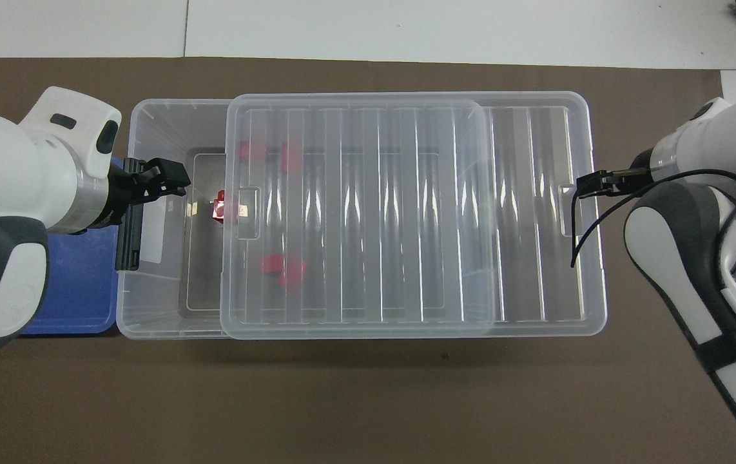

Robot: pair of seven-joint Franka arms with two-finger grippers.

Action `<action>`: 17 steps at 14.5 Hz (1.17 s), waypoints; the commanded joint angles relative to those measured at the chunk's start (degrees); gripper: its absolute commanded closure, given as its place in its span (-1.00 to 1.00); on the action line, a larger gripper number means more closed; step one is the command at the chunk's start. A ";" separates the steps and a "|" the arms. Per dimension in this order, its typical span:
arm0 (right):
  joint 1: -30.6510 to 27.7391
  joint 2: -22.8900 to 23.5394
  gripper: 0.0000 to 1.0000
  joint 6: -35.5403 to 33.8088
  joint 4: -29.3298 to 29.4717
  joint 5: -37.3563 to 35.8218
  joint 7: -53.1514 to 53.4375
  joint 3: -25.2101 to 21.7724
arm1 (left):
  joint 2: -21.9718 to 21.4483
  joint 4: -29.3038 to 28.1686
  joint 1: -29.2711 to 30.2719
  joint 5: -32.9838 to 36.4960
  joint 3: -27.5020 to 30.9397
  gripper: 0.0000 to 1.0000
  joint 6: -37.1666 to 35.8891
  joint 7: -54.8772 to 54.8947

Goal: Place red block in blue tray from box
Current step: 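Slide the lid away with the right gripper while the left gripper reaches in, then lower the left gripper into the box and grasp a red block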

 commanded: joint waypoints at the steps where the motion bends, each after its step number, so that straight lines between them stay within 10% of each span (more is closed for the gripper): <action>1: -2.12 -0.18 -0.98 -0.76 -0.41 -0.45 -3.48 0.41 | 1.69 -4.36 -1.28 0.41 0.75 -1.00 7.65 -1.06; 17: -7.66 -0.26 -0.99 -0.85 -0.41 -0.45 -12.36 0.41 | 13.02 -12.02 -5.33 9.81 0.84 -1.00 27.61 -0.27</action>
